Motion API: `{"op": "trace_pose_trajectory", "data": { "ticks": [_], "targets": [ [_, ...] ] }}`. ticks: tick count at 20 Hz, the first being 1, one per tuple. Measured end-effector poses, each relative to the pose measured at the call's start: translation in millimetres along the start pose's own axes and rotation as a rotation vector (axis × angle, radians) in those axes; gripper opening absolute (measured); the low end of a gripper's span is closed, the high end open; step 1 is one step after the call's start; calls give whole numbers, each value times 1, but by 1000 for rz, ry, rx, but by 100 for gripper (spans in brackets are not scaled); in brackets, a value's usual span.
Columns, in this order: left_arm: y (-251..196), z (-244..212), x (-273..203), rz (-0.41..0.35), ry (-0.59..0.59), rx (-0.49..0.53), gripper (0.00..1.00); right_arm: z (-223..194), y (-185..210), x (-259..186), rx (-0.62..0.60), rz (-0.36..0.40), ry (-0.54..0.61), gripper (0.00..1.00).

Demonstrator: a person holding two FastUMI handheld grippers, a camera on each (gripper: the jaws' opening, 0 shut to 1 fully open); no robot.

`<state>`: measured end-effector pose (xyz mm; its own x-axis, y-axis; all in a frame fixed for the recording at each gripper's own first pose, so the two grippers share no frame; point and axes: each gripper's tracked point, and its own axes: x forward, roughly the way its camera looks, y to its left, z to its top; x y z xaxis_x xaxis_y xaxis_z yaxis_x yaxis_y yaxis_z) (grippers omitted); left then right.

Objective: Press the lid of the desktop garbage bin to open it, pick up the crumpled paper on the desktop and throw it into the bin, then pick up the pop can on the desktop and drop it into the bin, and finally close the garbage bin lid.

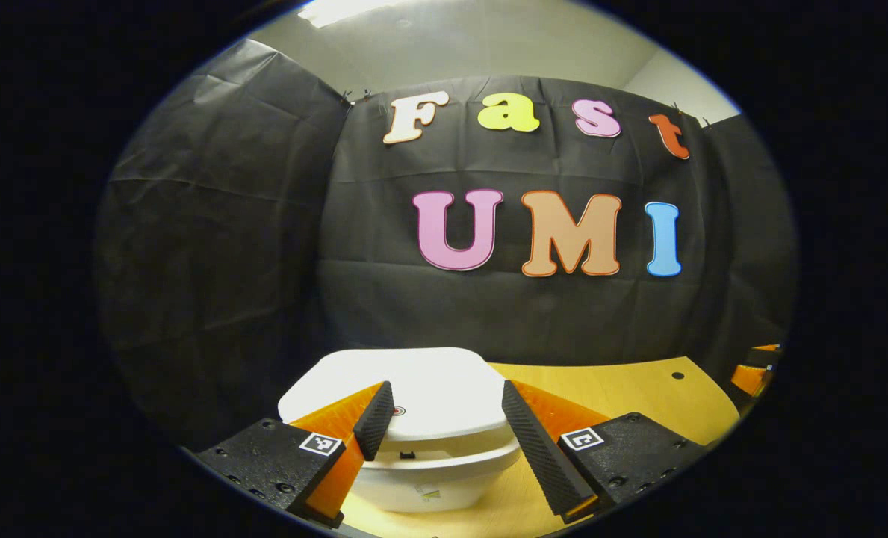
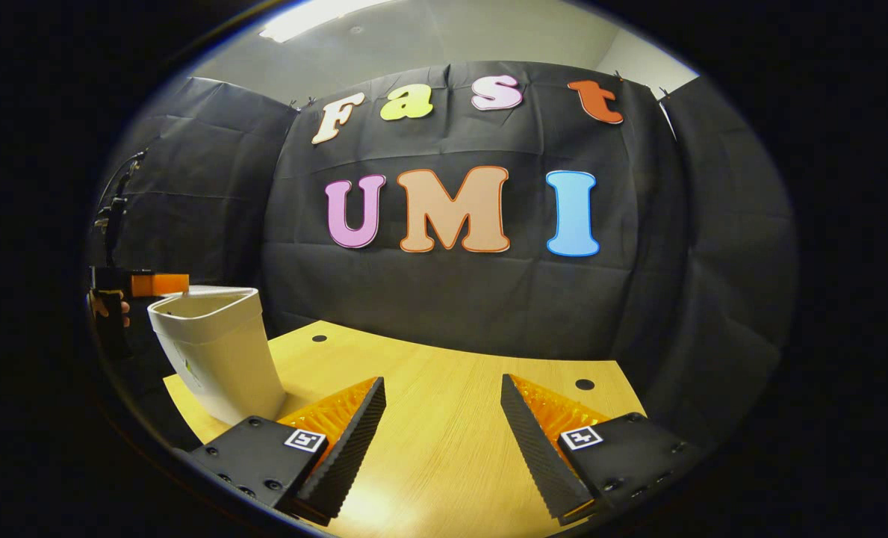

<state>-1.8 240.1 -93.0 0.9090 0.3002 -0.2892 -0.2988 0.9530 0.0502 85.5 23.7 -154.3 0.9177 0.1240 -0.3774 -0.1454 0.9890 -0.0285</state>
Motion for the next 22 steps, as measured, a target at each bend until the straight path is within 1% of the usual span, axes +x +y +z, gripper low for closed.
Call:
{"op": "trace_pose_trajectory", "data": {
  "ticks": [3, 4, 6, 7, 8, 9, 10, 12, 13, 14, 15, 16, 17, 18, 20, 22],
  "targets": [
    [-2, -19, -3, -9, 45, 25, 91, 2, 2, -3, -3, 5, -8, 98],
    [-2, -16, -4, -15, 19, 38, 91, 1, 2, -5, -7, 6, -10, 98],
    [-4, -23, 1, -18, 64, 49, 90, -2, -1, -4, -15, -5, -6, 98],
    [-4, -26, 2, -20, 78, 68, 92, -3, -2, -4, -15, -10, -3, 98],
    [-3, -25, 1, -26, 80, 56, 92, -6, -3, -6, -14, -14, -4, 98],
    [-7, -30, -2, -49, 94, 11, 92, -5, -4, -6, -14, -19, -9, 98],
    [-12, -26, -6, -64, 74, 2, 92, -5, -3, -7, -12, -19, -11, 98],
    [-15, -25, -2, -83, 78, 85, 93, -2, -2, -7, 1, -17, -17, 98],
    [-18, -21, 0, -94, 68, 91, 93, 3, -2, -8, 7, -15, -25, 98],
    [-17, -14, -1, -85, 45, 94, 93, 8, -5, -10, 13, -19, -39, 98],
    [-20, -5, -1, -80, 15, 100, 96, 15, -9, -12, 18, -26, -59, 98],
    [-26, 7, 0, -82, -26, 110, 96, 21, -11, -15, 23, -34, -74, 98],
    [-33, 19, 0, -83, -72, 117, 99, 26, -15, -17, 29, -41, -83, 98],
    [-42, 33, 0, -93, -116, 120, 96, 30, -19, -19, 34, -51, -92, 98],
    [-66, 48, 1, -135, -163, 114, 95, 40, -27, -26, 50, -75, -115, 98],
    [-94, 57, 0, -185, -192, 85, 95, 52, -33, -36, 67, -96, -148, 98]
  ]
}}
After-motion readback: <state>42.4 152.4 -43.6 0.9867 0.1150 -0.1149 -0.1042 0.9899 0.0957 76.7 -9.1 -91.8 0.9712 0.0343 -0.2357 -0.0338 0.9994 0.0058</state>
